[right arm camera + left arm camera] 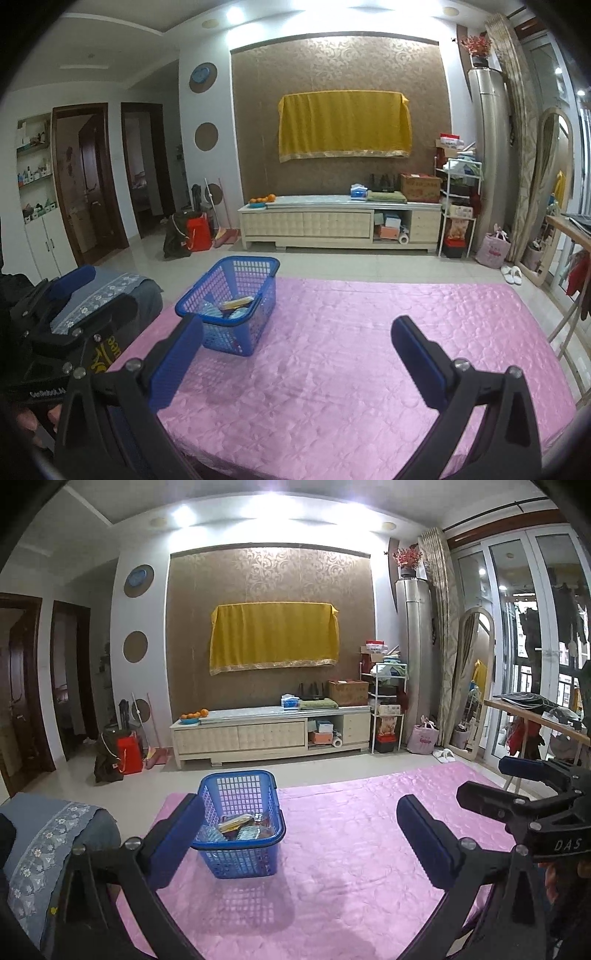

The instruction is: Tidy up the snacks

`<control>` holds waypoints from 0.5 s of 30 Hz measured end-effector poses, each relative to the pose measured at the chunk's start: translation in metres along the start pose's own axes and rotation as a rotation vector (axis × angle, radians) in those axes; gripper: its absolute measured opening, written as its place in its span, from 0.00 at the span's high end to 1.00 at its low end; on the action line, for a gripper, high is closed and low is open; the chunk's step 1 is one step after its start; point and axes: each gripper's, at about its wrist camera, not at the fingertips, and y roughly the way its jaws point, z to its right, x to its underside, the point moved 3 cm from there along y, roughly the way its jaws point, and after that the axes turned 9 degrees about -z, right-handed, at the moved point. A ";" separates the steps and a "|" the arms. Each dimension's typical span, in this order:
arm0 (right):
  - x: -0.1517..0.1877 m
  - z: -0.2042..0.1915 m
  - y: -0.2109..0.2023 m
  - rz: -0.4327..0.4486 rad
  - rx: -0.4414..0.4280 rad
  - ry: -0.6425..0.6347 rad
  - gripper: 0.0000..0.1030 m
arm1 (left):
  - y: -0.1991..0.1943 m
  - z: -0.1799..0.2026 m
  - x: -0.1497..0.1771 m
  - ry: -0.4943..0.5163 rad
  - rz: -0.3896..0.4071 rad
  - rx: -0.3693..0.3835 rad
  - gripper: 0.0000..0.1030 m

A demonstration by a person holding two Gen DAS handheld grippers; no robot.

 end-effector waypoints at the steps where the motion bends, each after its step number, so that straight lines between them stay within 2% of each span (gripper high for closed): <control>1: 0.001 -0.002 -0.002 0.000 -0.004 -0.002 0.00 | -0.002 0.001 0.001 0.002 -0.001 -0.001 0.00; 15: 0.008 -0.011 -0.012 0.011 -0.012 -0.009 0.00 | -0.007 0.006 0.007 0.014 -0.004 0.005 0.00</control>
